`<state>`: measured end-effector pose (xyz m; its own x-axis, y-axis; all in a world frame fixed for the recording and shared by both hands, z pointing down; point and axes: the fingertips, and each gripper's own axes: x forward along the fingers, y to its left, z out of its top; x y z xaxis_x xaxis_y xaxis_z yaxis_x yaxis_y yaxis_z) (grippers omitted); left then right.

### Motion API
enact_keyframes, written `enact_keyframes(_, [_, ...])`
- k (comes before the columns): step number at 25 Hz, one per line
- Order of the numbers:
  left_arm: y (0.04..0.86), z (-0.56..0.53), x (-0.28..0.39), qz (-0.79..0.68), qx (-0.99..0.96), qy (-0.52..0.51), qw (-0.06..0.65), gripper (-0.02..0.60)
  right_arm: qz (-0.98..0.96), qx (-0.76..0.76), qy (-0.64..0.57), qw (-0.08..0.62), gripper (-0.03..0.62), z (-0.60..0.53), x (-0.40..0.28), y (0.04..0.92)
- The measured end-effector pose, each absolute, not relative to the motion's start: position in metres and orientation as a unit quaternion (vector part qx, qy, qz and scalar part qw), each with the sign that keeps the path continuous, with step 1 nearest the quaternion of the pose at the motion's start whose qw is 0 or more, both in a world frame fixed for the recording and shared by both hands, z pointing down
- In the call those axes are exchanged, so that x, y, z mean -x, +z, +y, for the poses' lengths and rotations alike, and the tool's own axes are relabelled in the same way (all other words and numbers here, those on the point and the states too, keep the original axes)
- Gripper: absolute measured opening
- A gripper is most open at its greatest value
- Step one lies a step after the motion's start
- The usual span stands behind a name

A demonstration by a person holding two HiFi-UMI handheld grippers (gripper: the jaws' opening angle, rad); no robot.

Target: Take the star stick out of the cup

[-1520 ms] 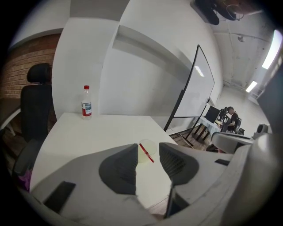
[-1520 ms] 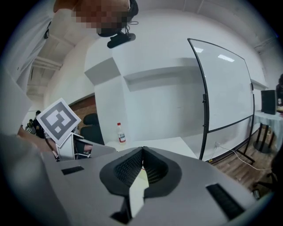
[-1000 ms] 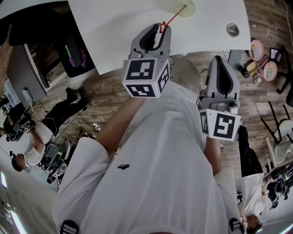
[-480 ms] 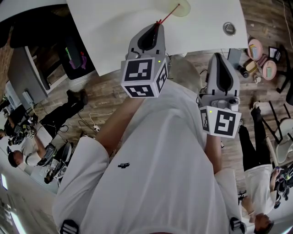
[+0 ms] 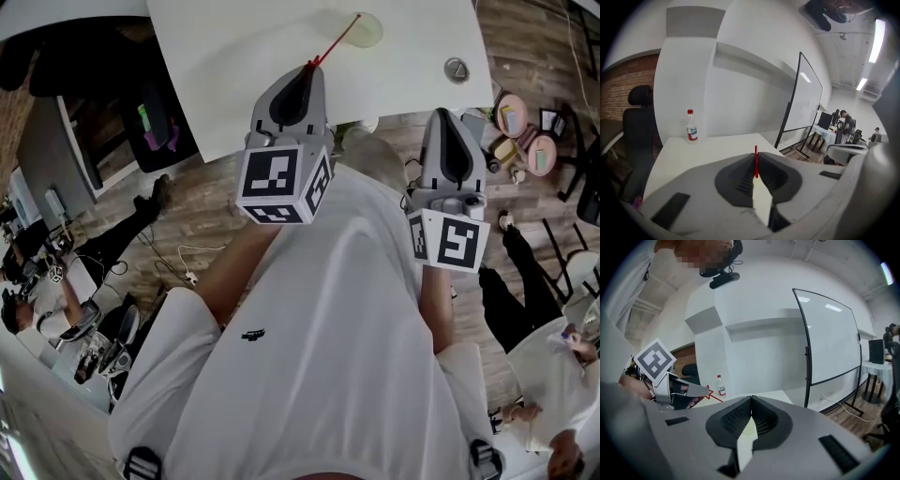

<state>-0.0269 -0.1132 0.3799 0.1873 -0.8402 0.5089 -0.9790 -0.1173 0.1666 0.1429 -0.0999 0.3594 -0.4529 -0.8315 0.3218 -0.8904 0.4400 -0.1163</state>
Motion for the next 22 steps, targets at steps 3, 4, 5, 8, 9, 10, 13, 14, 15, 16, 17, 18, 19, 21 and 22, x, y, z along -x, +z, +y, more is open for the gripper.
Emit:
enact_keyframes(3, [0.365,-0.106,0.028,-0.622,-0.737,0.140,0.222,0.014,-0.844,-0.513,0.124,0.098,0.005,-0.101,-0.143,0.347])
enact_keyframes(4, [0.360,-0.104,0.030,-0.623,-0.738,0.138,0.218,0.014,-0.844,-0.513,0.122,0.096,0.005,-0.101,-0.141,0.344])
enact_keyframes(5, [0.355,-0.102,0.032,-0.624,-0.739,0.136,0.214,0.014,-0.845,-0.512,0.120,0.094,0.005,-0.102,-0.139,0.341])
enact_keyframes(8, [0.339,-0.096,0.038,-0.627,-0.742,0.127,0.202,0.014,-0.849,-0.509,0.113,0.087,0.005,-0.104,-0.134,0.331])
enact_keyframes(9, [0.334,-0.093,0.038,-0.627,-0.743,0.124,0.198,0.014,-0.851,-0.507,0.109,0.085,0.005,-0.104,-0.133,0.327])
enact_keyframes(10, [0.328,-0.090,0.038,-0.627,-0.745,0.120,0.193,0.014,-0.853,-0.505,0.104,0.082,0.005,-0.104,-0.132,0.324])
enact_keyframes(13, [0.311,-0.081,0.040,-0.634,-0.748,0.109,0.166,0.012,-0.859,-0.498,0.088,0.078,0.005,-0.107,-0.129,0.314])
enact_keyframes(14, [0.305,-0.079,0.042,-0.638,-0.747,0.105,0.156,0.012,-0.861,-0.495,0.083,0.078,0.005,-0.108,-0.127,0.312])
enact_keyframes(15, [0.300,-0.077,0.045,-0.642,-0.746,0.101,0.146,0.012,-0.863,-0.492,0.079,0.077,0.005,-0.109,-0.124,0.309])
enact_keyframes(16, [0.296,-0.075,0.047,-0.646,-0.744,0.097,0.140,0.012,-0.865,-0.490,0.075,0.076,0.005,-0.111,-0.121,0.307])
enact_keyframes(17, [0.293,-0.073,0.049,-0.648,-0.744,0.094,0.135,0.012,-0.866,-0.489,0.073,0.076,0.005,-0.112,-0.118,0.305])
enact_keyframes(18, [0.290,-0.073,0.051,-0.650,-0.743,0.090,0.131,0.014,-0.867,-0.488,0.071,0.076,0.005,-0.113,-0.116,0.304])
enact_keyframes(19, [0.288,-0.072,0.052,-0.651,-0.743,0.087,0.128,0.012,-0.867,-0.487,0.073,0.074,0.004,-0.114,-0.114,0.303])
enact_keyframes(21, [0.283,-0.071,0.057,-0.654,-0.743,0.080,0.120,0.012,-0.868,-0.485,0.085,0.061,0.005,-0.118,-0.112,0.302])
enact_keyframes(22, [0.281,-0.071,0.060,-0.656,-0.741,0.077,0.116,0.012,-0.870,-0.481,0.091,0.055,0.005,-0.120,-0.111,0.300])
